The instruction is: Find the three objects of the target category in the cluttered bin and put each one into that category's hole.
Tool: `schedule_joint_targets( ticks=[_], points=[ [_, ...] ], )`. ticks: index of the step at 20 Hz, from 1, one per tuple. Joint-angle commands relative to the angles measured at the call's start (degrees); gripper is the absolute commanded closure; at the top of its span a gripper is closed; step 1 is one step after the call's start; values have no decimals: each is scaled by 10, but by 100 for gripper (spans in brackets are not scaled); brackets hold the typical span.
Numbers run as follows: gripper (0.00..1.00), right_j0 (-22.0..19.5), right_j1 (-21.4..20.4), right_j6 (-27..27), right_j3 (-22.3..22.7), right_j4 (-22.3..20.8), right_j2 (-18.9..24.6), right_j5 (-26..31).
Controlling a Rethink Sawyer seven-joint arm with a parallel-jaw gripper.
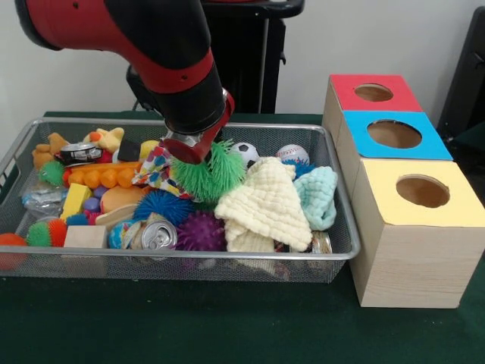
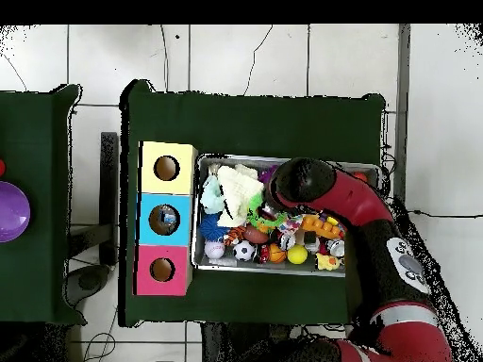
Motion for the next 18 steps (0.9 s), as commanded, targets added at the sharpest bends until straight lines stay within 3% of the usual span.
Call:
schedule_joint_targets(
  ticks=[1,2,4,7,10,14,18],
  points=[
    [0,5,7,201,54,13,-20,-41],
    [0,10,7,216,53,14,-28,-47],
    [0,-1,3,176,47,6,-14,-50],
    [0,-20,-7,188,39,20,-28,-55],
    [0,-43,-21,122,30,11,-5,-46],
    [0,-65,-58,67,18,4,12,9],
    [0,-82,-83,0,-22,-38,12,71]
  ],
)
